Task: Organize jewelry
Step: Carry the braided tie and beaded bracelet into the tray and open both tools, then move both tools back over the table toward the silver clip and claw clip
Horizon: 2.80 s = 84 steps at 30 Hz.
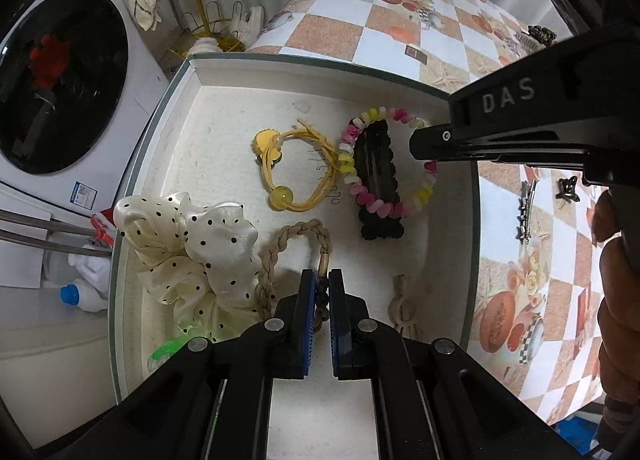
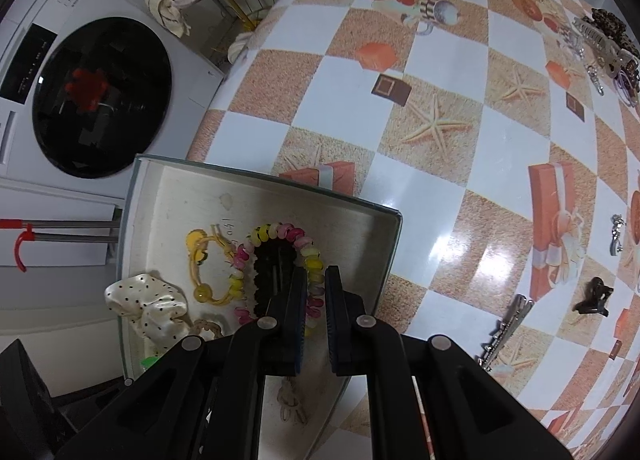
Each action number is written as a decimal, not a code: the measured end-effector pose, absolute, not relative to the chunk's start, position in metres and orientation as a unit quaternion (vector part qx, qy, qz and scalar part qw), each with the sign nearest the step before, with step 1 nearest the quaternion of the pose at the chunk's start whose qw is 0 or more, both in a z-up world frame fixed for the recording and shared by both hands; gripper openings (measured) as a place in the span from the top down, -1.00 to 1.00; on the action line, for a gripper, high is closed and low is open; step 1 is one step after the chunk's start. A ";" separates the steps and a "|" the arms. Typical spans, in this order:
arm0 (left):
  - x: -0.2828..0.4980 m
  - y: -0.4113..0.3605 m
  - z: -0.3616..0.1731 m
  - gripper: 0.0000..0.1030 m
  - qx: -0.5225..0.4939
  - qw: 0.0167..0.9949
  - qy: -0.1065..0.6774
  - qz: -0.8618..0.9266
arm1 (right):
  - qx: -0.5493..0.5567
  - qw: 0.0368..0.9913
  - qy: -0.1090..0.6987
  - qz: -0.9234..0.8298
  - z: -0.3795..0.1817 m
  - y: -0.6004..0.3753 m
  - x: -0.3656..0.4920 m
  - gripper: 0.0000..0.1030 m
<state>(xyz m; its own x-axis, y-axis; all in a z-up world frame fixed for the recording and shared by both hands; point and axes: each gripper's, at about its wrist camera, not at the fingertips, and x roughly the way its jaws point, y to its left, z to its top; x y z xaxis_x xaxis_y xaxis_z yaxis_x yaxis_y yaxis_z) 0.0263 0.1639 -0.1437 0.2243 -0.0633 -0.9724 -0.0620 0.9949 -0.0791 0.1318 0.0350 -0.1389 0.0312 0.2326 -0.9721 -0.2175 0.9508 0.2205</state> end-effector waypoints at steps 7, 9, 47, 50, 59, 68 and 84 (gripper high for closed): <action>0.028 0.160 -0.152 0.78 -0.038 0.771 0.636 0.013 | 0.010 0.706 0.690 0.159 -0.152 0.036 0.136 0.80; 0.028 0.160 -0.153 0.78 -0.036 0.769 0.638 0.017 | 0.010 0.704 0.692 0.160 -0.154 0.036 0.137 0.79; 0.026 0.141 -0.118 -1.00 0.011 0.778 0.628 0.034 | 0.120 0.735 0.654 0.129 -0.082 -0.072 0.093 -0.48; 0.028 0.140 -0.113 -1.00 0.012 0.777 0.629 0.028 | 0.133 0.735 0.656 0.112 -0.083 -0.094 0.083 -0.60; 0.030 0.118 -0.095 -1.00 0.039 0.786 0.617 0.024 | 0.164 0.733 0.658 0.053 -0.086 -0.164 0.061 -0.60; 0.039 0.071 -0.087 -1.00 0.047 0.788 0.613 -0.022 | 0.175 0.735 0.655 0.015 -0.089 -0.212 0.059 -0.60; 0.054 -0.010 -0.103 -1.00 0.083 0.780 0.616 -0.074 | 0.163 0.741 0.651 0.030 -0.097 -0.227 0.094 -0.60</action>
